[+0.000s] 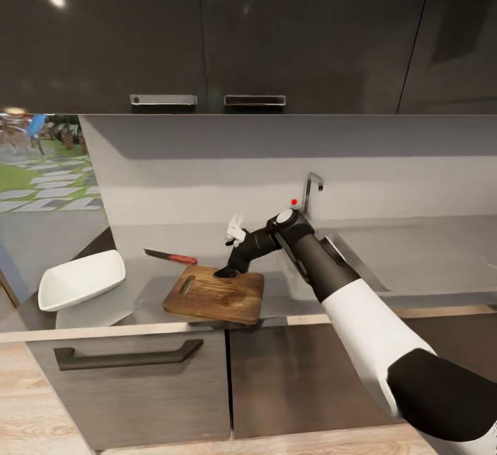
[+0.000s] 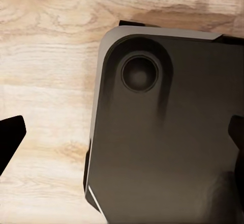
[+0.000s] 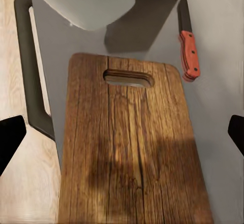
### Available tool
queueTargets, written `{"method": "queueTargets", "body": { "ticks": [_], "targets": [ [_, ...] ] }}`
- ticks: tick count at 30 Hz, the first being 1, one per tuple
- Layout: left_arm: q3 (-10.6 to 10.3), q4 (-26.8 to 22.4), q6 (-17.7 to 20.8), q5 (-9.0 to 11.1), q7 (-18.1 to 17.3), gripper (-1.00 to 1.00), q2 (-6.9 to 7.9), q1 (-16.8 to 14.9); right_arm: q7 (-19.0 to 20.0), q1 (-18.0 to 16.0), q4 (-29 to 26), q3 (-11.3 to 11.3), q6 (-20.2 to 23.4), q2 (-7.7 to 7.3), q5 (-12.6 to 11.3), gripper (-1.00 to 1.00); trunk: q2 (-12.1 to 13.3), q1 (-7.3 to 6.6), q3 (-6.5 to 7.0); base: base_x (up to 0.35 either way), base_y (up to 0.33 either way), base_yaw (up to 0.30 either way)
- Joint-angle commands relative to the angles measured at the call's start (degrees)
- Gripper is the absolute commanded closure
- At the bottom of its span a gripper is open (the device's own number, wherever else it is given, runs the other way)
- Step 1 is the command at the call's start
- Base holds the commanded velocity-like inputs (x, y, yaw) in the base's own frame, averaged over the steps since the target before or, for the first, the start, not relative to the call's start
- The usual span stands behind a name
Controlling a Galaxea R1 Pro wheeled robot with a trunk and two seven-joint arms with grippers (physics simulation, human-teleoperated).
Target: In the kitchen, take the Vidalia onion out of the sink, dice it on the chopping board with the paring knife, put the diced onion into the bowl on the countertop, then place both the paring knife and the chopping board into the sink.
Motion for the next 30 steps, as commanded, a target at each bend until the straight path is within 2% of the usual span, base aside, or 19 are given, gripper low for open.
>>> {"method": "queueTargets", "body": {
  "ticks": [1,5,8,16,30],
  "targets": [
    [0.0,0.0,-0.2,0.4,0.0,-1.0,0.0,0.0,0.3,0.0,0.5,0.1,-0.3,0.28,0.3,-1.0,0.4,-0.22,0.13,0.0,0.0,0.0],
    [0.0,0.7,-0.2,0.4,0.0,-1.0,0.01,0.0,0.4,0.0,2.9,0.3,-3.7,0.93,0.2,-1.0,2.0,-1.1,0.85,0.0,0.0,0.0],
    [0.0,1.0,-0.1,0.4,0.0,-1.0,0.05,0.0,0.4,0.0,3.4,0.3,-4.6,1.02,0.0,-1.0,3.2,-1.76,1.39,0.0,0.0,0.0],
    [0.0,1.1,-0.2,0.4,0.0,-1.0,0.0,0.0,0.5,0.0,3.7,0.4,-5.2,1.13,-0.4,-1.0,6.4,-3.52,2.69,0.0,0.0,0.025],
    [0.0,1.2,-0.2,0.4,0.0,-1.0,0.0,0.0,0.4,0.0,5.1,0.4,-5.4,1.32,-0.4,-1.0,12.0,-6.59,4.2,0.0,0.0,0.139]
  ]
}}
